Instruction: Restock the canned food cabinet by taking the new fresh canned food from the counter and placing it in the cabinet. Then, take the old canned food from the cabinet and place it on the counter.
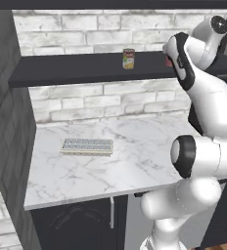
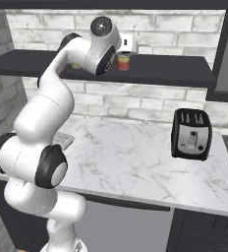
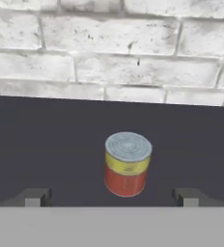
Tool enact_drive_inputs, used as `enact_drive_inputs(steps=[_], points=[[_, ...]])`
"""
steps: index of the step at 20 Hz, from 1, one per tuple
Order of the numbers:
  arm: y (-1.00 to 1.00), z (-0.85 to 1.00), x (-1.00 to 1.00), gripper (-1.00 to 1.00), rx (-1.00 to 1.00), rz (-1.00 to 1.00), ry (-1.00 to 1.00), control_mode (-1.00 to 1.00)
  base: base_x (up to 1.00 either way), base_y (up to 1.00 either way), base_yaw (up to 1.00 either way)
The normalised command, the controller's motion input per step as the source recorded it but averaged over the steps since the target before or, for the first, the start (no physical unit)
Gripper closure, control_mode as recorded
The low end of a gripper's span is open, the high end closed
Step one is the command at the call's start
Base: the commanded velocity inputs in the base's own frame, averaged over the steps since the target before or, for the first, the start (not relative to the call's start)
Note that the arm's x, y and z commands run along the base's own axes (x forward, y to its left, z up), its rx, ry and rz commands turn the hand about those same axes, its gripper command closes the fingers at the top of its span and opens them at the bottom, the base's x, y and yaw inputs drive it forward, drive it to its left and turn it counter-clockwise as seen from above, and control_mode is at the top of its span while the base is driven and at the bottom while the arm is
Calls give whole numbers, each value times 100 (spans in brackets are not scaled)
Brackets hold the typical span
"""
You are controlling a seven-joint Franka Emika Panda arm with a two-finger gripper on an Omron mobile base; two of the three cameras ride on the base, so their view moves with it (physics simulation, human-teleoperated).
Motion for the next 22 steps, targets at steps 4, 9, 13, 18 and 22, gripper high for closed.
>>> enact_drive_inputs(steps=[4,9,13,18,22], points=[[66,22,-76,-100,0,0,-3,-100,0,0,0],[99,32,-22,-100,0,0,0,-100,0,0,0],[90,-2,-2,-100,0,0,17,-100,0,0,0],[28,-15,5,-100,6,0,31,-100,0,0,0],[19,-14,0,-100,5,3,3,-100,0,0,0]])
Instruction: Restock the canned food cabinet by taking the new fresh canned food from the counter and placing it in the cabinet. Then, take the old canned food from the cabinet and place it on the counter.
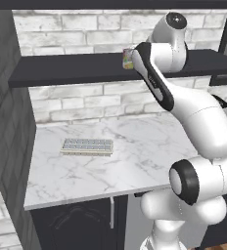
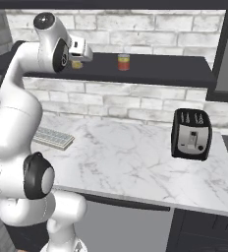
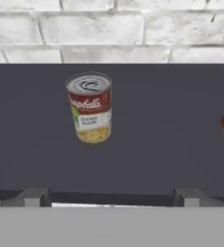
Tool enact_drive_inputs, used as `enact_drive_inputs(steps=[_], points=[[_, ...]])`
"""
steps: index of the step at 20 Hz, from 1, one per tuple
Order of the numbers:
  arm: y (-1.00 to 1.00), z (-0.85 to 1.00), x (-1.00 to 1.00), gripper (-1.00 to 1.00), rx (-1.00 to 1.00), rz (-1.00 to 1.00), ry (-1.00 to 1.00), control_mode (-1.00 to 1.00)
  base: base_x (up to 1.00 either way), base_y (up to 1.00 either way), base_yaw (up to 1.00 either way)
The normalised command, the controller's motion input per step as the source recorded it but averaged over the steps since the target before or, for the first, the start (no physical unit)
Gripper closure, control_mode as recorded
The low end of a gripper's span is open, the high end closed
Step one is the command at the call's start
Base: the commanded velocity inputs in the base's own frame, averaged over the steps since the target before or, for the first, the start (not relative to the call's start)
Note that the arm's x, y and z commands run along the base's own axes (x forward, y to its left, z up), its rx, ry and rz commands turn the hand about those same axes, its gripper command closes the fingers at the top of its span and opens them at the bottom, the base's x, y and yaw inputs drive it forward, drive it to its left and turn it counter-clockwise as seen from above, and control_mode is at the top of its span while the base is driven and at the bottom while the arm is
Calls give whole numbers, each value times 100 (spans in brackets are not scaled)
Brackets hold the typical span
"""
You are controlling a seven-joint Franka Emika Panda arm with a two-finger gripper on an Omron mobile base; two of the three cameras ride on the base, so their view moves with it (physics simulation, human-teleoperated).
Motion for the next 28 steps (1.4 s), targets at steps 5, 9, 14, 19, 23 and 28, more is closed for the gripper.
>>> enact_drive_inputs(steps=[5,9,14,19,23,28], points=[[40,-16,18,-100,0,5,0,-100,0,0,0],[13,-24,33,-100,0,2,0,-100,0,0,0],[0,-21,36,-100,0,0,0,-100,0,0,0],[0,-9,31,-100,0,0,0,-100,0,0,0],[0,-2,26,-100,0,0,0,-100,0,0,0],[0,-1,26,-100,0,0,0,-100,0,0,0]])
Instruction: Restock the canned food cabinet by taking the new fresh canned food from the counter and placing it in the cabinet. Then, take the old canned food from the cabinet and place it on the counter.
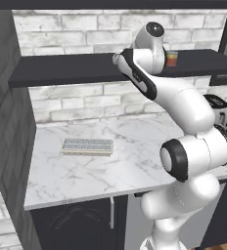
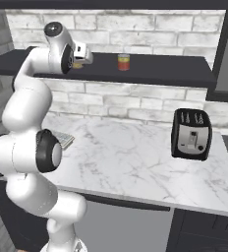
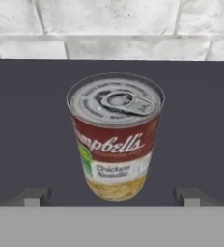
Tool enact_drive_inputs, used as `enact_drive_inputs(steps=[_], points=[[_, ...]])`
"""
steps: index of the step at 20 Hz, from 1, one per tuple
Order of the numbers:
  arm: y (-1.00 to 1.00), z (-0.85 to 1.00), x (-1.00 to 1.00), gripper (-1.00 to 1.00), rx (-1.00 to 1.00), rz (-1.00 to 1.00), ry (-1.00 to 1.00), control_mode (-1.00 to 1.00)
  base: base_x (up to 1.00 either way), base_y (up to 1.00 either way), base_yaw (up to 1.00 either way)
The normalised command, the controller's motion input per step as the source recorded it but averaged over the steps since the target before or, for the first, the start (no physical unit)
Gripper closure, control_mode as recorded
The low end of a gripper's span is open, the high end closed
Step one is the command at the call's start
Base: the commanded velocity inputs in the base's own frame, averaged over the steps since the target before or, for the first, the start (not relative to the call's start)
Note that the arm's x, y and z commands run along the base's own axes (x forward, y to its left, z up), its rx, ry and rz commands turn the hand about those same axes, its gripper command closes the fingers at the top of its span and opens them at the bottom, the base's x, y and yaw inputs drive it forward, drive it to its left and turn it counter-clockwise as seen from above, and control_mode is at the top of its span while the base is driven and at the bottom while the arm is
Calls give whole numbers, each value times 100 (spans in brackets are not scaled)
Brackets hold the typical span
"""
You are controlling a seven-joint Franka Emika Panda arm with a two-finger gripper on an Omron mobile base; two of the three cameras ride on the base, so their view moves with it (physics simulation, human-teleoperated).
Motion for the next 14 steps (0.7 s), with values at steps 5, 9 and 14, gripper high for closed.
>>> enact_drive_inputs(steps=[5,9,14], points=[[0,-1,25,-100,0,0,0,-100,0,0,0],[0,-2,24,-100,0,0,0,-100,0,0,0],[0,-2,16,-100,0,0,0,-100,0,0,0]])
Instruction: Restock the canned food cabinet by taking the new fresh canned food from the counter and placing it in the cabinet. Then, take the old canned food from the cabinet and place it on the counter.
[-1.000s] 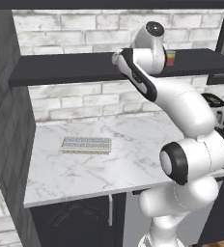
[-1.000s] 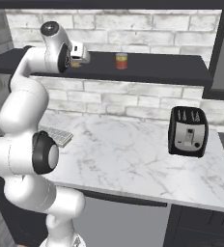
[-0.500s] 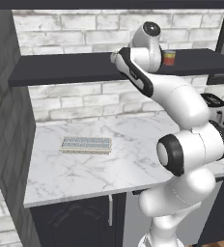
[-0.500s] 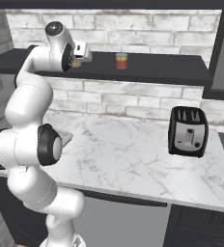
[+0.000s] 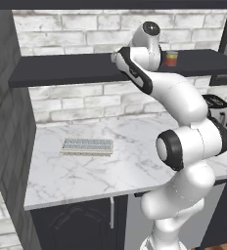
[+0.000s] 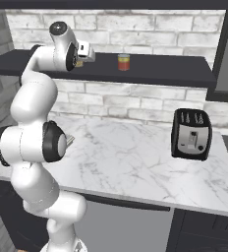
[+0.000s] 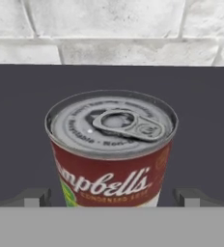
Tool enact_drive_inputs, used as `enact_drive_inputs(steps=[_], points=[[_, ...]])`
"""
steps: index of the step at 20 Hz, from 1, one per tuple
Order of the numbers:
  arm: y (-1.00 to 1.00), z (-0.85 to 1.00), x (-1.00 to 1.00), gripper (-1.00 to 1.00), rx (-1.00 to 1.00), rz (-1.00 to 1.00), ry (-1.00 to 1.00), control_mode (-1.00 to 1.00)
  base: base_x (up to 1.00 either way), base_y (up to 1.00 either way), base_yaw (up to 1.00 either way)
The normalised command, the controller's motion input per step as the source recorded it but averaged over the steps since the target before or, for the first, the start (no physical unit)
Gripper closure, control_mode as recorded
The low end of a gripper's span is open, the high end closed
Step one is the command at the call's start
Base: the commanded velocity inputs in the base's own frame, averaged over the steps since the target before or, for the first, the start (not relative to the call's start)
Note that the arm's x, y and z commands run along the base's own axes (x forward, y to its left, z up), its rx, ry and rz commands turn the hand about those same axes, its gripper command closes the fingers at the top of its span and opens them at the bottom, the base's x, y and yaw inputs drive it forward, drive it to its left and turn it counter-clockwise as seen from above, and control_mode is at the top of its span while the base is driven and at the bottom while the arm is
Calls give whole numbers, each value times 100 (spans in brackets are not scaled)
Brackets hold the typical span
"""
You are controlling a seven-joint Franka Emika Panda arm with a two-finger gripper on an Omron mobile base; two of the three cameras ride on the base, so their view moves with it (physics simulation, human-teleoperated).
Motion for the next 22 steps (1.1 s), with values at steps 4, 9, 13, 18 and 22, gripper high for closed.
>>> enact_drive_inputs(steps=[4,9,13,18,22], points=[[0,-3,5,100,0,0,0,-100,0,0,0],[0,0,0,100,0,0,0,-100,0,0,0],[0,0,-22,100,0,0,-1,-100,0,0,0],[0,0,-97,100,0,2,-23,-100,0,0,0],[0,6,-100,100,0,10,-37,-100,0,0,0]])
